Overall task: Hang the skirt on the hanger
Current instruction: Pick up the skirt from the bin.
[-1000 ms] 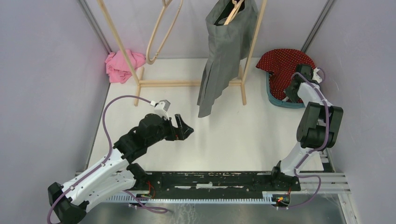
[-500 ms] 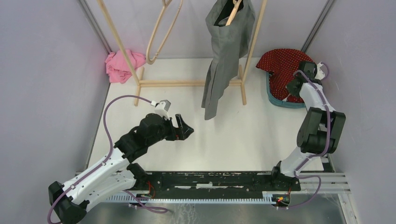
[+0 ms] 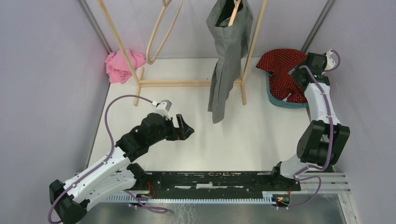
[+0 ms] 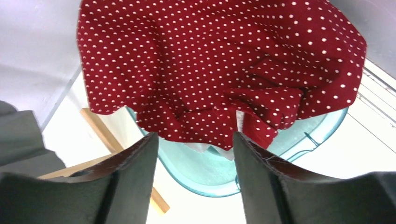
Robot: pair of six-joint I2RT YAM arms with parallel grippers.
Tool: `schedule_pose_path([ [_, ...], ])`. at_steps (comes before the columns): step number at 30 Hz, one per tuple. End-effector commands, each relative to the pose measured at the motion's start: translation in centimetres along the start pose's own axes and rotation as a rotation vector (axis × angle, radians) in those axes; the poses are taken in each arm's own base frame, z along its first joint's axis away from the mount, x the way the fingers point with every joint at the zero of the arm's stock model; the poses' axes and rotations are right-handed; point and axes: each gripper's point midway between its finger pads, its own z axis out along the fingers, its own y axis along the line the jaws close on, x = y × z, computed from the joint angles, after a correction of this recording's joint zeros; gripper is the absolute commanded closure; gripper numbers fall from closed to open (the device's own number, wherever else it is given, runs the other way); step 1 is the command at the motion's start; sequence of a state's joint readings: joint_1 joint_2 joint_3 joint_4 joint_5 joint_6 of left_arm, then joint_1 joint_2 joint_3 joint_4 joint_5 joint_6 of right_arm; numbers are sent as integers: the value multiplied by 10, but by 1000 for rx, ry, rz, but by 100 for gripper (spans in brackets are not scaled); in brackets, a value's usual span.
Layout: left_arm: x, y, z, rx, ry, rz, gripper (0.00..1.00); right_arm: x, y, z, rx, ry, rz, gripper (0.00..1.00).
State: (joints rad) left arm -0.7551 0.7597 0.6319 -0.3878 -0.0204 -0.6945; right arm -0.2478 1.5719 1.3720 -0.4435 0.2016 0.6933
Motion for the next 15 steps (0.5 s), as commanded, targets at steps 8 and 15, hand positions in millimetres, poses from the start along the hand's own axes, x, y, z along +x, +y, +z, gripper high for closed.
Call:
schedule_pose_path([
  [8,-9,-20,12,88,-11,45,1,22,-34,42,175,12,-32,11],
  [15,1,-28,22,145,25,27,1,42,-38,81,234,91,-53,10],
])
